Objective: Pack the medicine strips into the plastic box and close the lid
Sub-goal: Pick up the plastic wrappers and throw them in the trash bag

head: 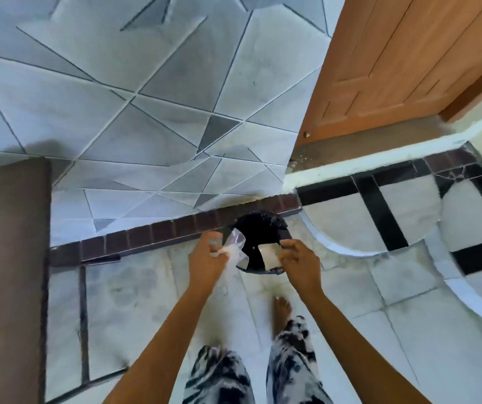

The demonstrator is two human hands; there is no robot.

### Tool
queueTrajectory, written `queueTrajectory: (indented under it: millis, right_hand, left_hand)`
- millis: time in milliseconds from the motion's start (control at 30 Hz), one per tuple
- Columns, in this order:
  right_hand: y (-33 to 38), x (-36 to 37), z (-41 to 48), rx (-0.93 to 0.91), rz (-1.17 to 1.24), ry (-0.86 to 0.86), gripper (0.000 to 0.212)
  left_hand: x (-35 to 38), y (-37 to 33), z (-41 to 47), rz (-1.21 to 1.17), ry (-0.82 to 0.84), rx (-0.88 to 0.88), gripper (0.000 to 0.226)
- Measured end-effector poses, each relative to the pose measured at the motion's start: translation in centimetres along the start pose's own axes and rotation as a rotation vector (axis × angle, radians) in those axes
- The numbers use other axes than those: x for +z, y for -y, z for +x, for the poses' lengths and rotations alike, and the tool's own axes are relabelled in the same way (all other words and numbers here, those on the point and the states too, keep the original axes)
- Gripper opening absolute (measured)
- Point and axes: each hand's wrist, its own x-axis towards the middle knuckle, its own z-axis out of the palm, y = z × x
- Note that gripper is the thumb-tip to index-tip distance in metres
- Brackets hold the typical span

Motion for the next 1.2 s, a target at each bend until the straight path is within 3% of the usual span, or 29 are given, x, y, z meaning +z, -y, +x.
queueTrajectory:
  millis: [100, 200, 367, 467, 533, 633, 767, 867, 967, 1200]
  right_hand:
    - [-3.2, 0.9, 6.3, 0.041, -0.093, 0.006, 0.020]
    - [-7.7, 3.3, 12.8, 0.088, -0.135, 0.061, 0.016]
    - [-15.3, 10.2, 22.5, 0.018, -0.256, 0.086, 0.015]
    - [-20.3, 15.1, 28.3, -0.019, -0.324, 0.107, 0.014]
    - [-23.4, 18.0, 31.7, -0.021, -0.324, 0.145, 0.013]
    - [-27.0, 21.4, 35.1, 0.063, -0.279, 0.199, 0.020]
    - [-30.4, 24.3, 38.0, 0.239, -0.228, 0.325, 0.037]
    - [-30.7, 24.2, 38.1, 0.311, -0.241, 0.464, 0.047]
    - [-28.5, 21.9, 36.5, 0.297, -0.267, 0.528, 0.056]
    - [-17.0, 11.5, 26.9, -0.016, -0.302, 0.380, 0.050]
  left_hand:
    - [4.6, 1.8, 5.1, 0.057, -0.019, -0.063, 0.032]
    - [9.8, 5.4, 11.0, 0.130, -0.022, -0.116, 0.008]
    - [17.5, 14.3, 22.1, 0.274, 0.029, -0.178, 0.024]
    - [21.7, 19.1, 28.0, 0.356, 0.092, -0.188, 0.021]
    - [24.3, 22.4, 31.5, 0.303, 0.066, -0.227, 0.032]
    - [27.7, 26.4, 35.4, 0.352, 0.158, -0.270, 0.019]
    - [30.5, 30.0, 38.2, 0.405, 0.314, -0.296, 0.037]
    - [30.3, 29.9, 38.0, 0.316, 0.350, -0.358, 0.039]
    - [28.5, 27.1, 35.9, 0.215, 0.265, -0.348, 0.037]
    - [20.3, 15.1, 25.0, 0.226, 0.126, -0.157, 0.038]
